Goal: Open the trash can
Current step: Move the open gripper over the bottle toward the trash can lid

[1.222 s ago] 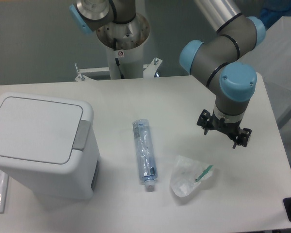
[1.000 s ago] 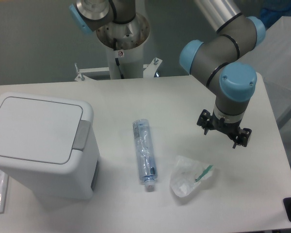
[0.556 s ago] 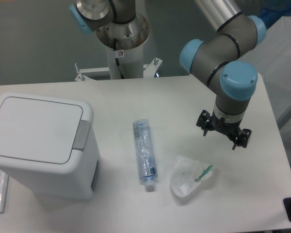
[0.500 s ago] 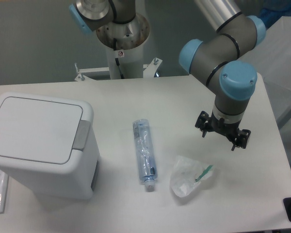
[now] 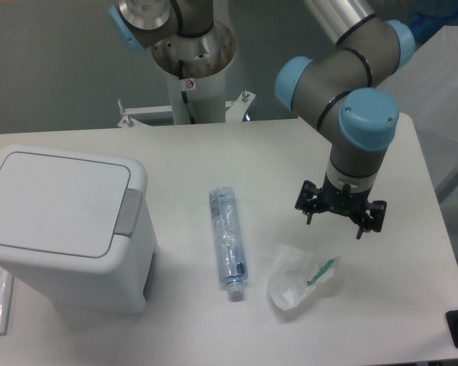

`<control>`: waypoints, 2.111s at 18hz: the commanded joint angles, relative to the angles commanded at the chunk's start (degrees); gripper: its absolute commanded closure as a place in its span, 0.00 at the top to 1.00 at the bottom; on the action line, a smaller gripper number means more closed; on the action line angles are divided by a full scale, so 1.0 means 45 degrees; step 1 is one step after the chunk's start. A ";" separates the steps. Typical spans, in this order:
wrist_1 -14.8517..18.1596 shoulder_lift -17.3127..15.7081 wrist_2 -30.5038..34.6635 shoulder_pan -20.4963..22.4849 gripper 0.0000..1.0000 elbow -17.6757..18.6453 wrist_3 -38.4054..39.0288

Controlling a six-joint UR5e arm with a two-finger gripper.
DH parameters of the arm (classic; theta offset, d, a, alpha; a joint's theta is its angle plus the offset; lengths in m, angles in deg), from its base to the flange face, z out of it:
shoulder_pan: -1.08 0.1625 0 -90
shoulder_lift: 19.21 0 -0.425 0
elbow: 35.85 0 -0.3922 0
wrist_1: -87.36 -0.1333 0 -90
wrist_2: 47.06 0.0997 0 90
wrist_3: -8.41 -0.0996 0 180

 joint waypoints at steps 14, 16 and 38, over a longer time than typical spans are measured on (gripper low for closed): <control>-0.0195 -0.1484 -0.4005 -0.0527 1.00 -0.0076 0.3884; -0.0195 -0.1639 -0.4474 -0.0721 1.00 -0.0137 0.3966; -0.1972 -0.2637 -0.5844 -0.2577 1.00 0.1308 0.4181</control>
